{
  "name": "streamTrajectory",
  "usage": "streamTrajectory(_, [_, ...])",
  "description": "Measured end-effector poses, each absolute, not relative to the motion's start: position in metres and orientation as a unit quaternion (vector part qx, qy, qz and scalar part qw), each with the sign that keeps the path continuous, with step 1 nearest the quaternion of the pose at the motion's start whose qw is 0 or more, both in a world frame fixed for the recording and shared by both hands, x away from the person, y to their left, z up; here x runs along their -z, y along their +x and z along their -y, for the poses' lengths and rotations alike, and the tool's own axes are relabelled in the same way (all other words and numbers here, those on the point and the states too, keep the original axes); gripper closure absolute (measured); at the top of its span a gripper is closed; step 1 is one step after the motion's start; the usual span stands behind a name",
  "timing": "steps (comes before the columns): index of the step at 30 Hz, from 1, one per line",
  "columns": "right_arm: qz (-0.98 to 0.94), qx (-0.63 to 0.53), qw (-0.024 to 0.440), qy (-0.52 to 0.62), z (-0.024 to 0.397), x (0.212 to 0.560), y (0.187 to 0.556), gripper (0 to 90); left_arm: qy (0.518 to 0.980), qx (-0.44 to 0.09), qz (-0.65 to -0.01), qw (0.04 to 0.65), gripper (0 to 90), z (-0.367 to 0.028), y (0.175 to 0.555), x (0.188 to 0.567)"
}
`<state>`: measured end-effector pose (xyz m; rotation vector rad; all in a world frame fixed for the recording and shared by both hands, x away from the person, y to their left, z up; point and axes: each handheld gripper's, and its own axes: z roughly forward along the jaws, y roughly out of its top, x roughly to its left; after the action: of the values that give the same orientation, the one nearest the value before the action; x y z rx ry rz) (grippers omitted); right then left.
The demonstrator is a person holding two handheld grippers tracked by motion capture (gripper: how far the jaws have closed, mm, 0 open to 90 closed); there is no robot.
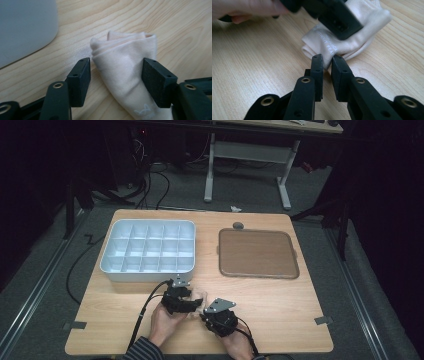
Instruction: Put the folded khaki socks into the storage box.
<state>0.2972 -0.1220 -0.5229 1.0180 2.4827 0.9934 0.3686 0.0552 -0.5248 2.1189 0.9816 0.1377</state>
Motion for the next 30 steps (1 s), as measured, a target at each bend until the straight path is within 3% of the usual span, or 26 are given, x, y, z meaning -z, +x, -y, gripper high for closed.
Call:
streamTrajectory(3, [-0.861, -0.339, 0.138, 0.354, 0.122, 0.524, 0.299, 79.3, 0.839, -0.068, -0.384, 0.38, 41.5, -0.053, 0.368, 0.522])
streamTrajectory(10, [-0.85, -0.354, 0.142, 0.363, 0.128, 0.519, 0.297, 67.2, 0.833, -0.059, -0.397, 0.382, 41.1, -0.066, 0.372, 0.519])
streamTrajectory(18, [-0.833, -0.362, 0.161, 0.387, 0.146, 0.515, 0.298, 64.7, 0.812, -0.054, -0.404, 0.417, 38.0, -0.077, 0.369, 0.51])
streamTrajectory(30, [-0.769, -0.354, 0.223, 0.483, 0.215, 0.52, 0.303, 55.9, 0.826, -0.041, -0.412, 0.382, 37.7, -0.065, 0.372, 0.522])
